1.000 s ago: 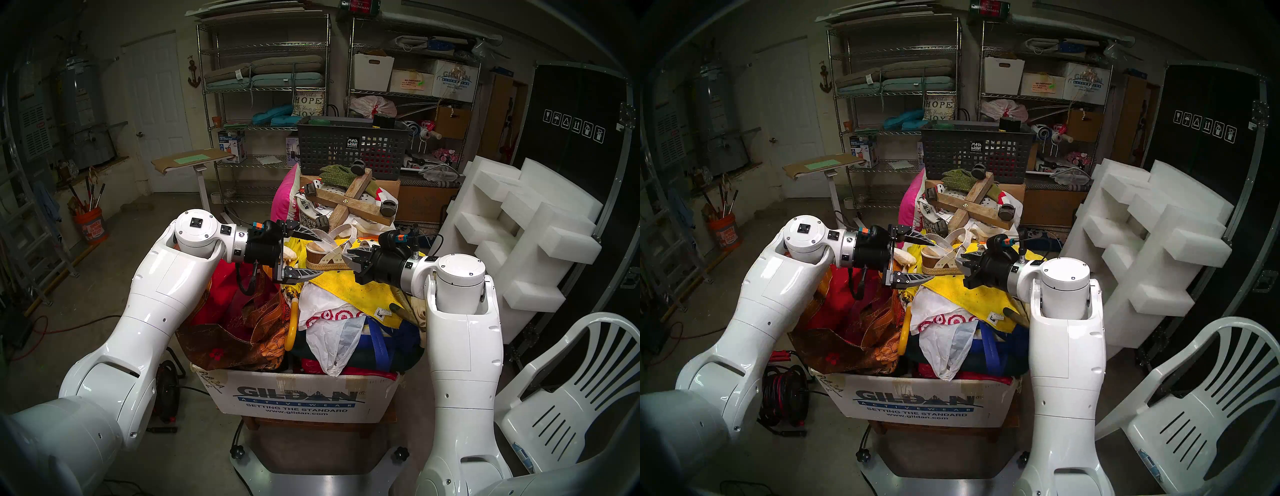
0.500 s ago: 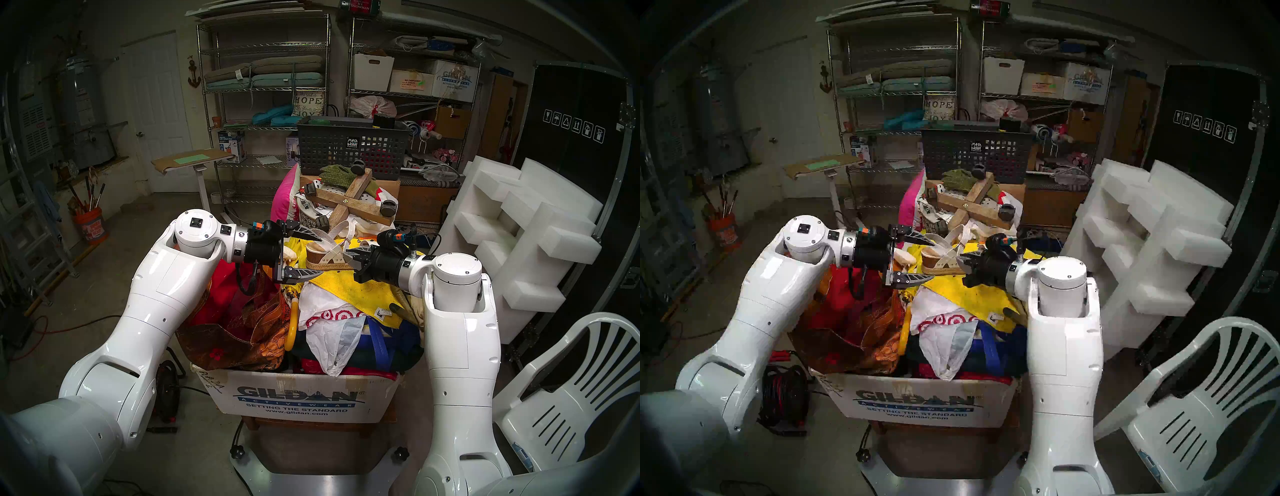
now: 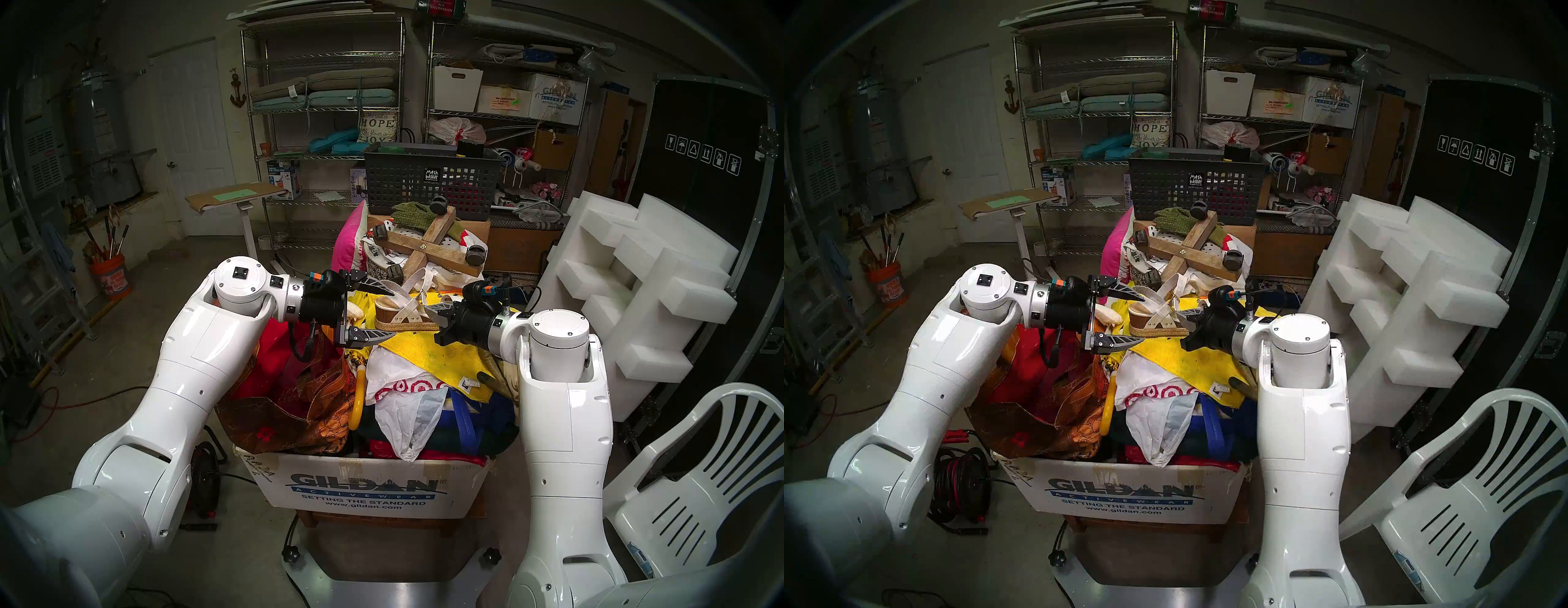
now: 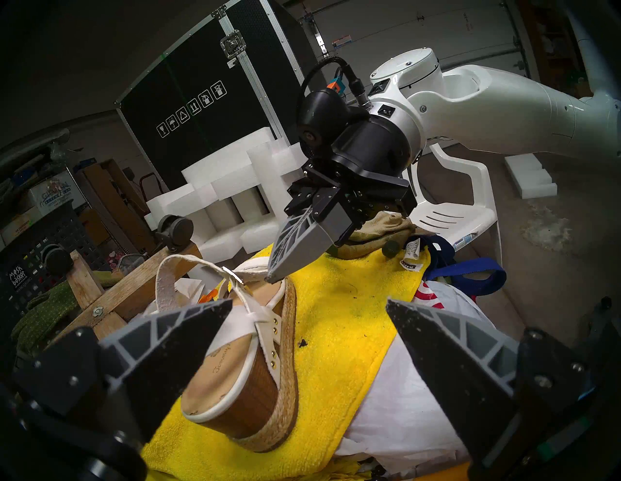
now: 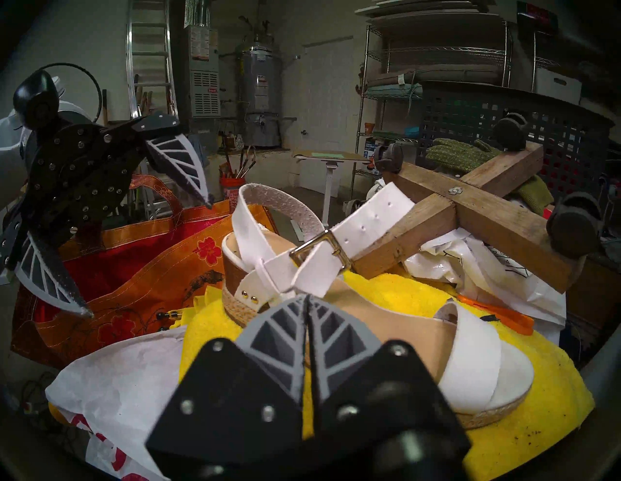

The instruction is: Unbuckle a shoe

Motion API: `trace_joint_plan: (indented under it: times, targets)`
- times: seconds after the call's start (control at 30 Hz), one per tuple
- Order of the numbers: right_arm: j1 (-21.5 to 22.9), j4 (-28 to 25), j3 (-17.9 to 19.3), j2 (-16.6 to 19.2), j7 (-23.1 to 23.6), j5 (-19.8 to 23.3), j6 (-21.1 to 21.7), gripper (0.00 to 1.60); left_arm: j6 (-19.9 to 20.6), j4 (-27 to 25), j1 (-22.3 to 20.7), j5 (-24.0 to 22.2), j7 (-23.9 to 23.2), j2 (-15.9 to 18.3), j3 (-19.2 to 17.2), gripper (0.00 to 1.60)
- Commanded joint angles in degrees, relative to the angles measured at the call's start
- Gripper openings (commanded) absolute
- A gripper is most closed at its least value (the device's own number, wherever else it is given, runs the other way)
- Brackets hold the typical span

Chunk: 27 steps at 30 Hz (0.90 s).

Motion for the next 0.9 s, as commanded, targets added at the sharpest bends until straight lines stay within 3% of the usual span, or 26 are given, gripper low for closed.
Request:
trace_joint_plan:
  times: [0.0,0.87]
  targets:
    - [0.93,-1.44,-0.5,0.0,-0.37,-0.35,-0.41,0.54,0.0,-0.5,-1.01,-0.26,-0.12,0.07,-0.42,1.6]
    - [0.79,-1.59,-0.41,-0.38,-0.47,-0.18,-0.58,0.88,0.01,-0.5,-1.01,-0.26,-0.13,0.07,-0.43,1.6]
